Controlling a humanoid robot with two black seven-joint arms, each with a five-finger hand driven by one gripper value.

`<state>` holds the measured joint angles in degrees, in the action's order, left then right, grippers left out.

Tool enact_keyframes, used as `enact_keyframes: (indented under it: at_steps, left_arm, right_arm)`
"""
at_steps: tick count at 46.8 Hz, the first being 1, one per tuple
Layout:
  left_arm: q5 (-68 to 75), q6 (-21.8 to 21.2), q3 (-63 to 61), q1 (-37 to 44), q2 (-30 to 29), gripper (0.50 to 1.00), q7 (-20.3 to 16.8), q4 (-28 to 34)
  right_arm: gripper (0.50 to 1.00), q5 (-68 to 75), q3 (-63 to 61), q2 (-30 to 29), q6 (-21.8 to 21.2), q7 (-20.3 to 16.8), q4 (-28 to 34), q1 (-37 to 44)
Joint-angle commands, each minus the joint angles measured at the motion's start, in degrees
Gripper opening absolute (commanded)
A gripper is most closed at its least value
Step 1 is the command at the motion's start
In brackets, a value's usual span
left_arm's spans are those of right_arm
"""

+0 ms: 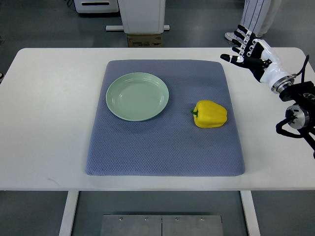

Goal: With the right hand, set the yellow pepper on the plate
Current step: 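Move the right hand over the yellow pepper, fingers open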

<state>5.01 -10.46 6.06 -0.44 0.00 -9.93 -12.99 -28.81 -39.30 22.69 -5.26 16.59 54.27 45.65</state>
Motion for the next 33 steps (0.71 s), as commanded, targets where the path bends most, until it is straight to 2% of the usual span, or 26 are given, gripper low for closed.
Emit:
enact_keyframes:
  at_steps: [1,15,23,28,33]
  left_arm:
    - [0.0,0.01,0.0,0.0,0.0,1.0,0.0,-0.02]
    - [0.0,0.01,0.0,0.0,0.0,1.0,0.0,-0.02]
    - [0.0,0.01,0.0,0.0,0.0,1.0,0.0,-0.02]
    - [0.0,0.0,0.0,0.0,0.0,1.0,0.0,-0.02]
    - [0.0,0.01,0.0,0.0,0.0,1.0,0.0,-0.02]
  right_arm:
    - [0.993,-3.53,1.15,1.22,-1.68,0.19,1.01,0.32]
    - [0.991,-16.89,3.26,3.94,-7.13,1.51,4.7,1.63]
    - [0.991,-22.07,7.12,5.7,-7.22,2.21,7.51,2.95]
    - [0.991,-26.47,9.41,5.97,-7.22,3.97,8.04,3.13]
    - [0.989,-28.85,10.38,5.79,-7.13,4.24,8.04,3.04]
